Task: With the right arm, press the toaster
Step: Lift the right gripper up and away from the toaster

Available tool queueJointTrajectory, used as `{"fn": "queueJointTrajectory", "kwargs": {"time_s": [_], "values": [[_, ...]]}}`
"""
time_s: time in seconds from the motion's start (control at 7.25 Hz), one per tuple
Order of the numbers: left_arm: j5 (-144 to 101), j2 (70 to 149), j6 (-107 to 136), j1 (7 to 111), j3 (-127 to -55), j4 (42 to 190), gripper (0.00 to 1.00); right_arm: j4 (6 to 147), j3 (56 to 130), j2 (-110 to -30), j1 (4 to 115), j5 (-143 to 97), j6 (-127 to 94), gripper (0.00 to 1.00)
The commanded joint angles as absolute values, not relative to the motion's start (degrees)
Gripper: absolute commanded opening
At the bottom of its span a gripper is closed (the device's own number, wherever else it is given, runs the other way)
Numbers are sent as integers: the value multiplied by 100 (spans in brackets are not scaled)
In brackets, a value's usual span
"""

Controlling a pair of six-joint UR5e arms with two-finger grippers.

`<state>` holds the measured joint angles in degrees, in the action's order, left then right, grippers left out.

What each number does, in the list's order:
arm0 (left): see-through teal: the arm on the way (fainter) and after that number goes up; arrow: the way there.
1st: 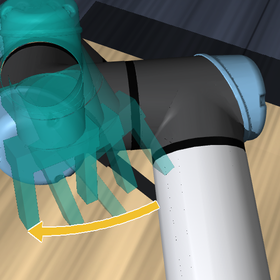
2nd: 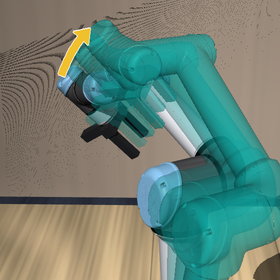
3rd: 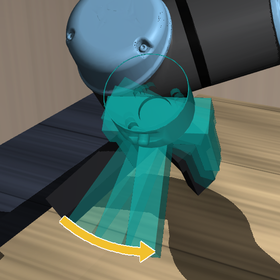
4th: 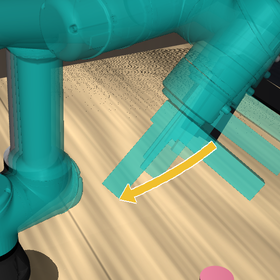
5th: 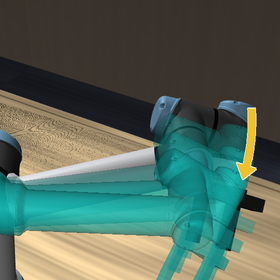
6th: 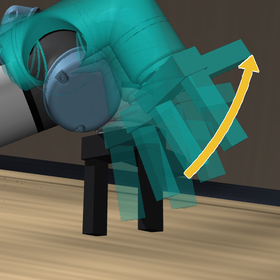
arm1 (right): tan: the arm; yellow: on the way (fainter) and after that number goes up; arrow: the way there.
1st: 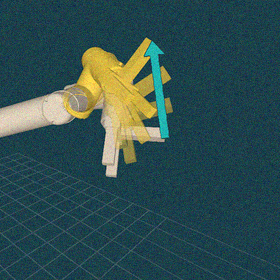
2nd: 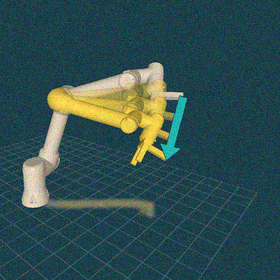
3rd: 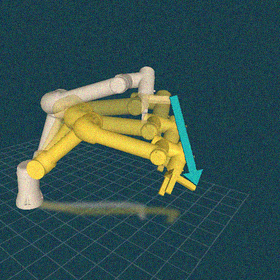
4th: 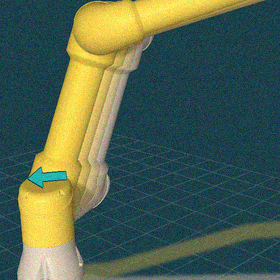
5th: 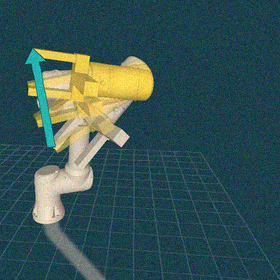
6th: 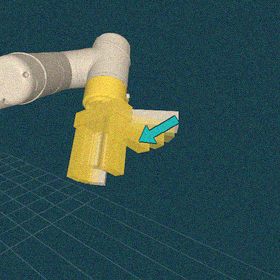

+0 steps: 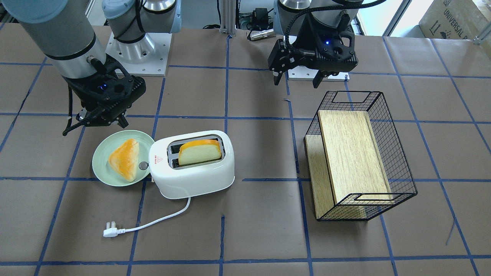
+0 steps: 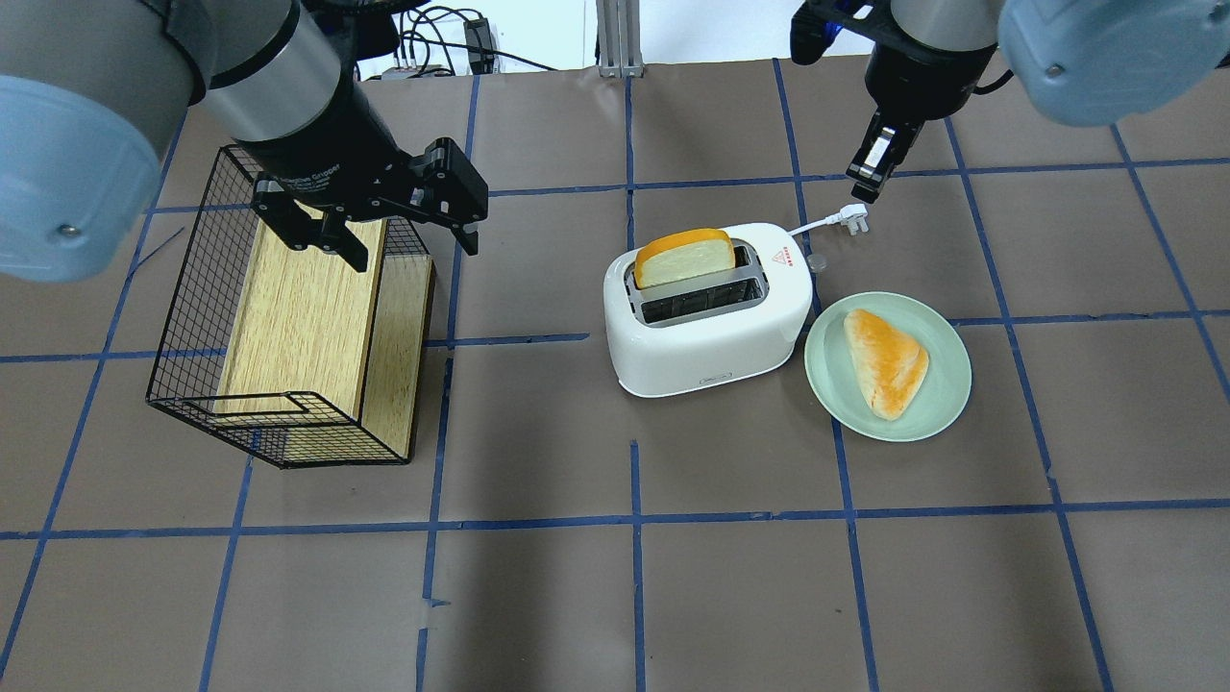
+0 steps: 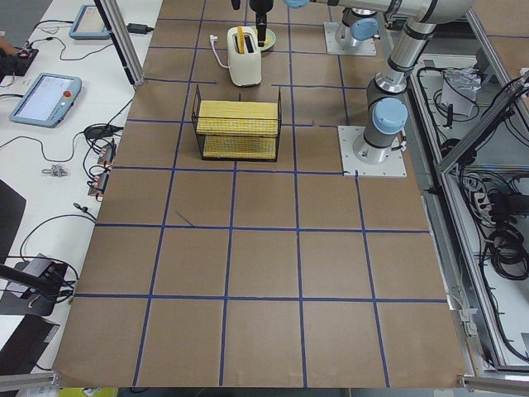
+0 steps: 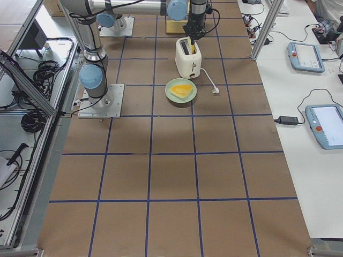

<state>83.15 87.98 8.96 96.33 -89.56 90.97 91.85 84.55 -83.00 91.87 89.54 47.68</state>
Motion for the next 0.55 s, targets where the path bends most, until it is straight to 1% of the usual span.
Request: {"fn": "queueJointTrajectory", "kwargs": {"time_s": [0.0, 0.41], "values": [[8314, 8798, 896, 9633, -8956, 9097, 100, 9219, 8376, -8367, 9185, 9279, 3257, 13], [8314, 8798, 896, 9633, -8956, 9097, 100, 8940, 8254, -8332, 9211, 9011, 842, 13]]}}
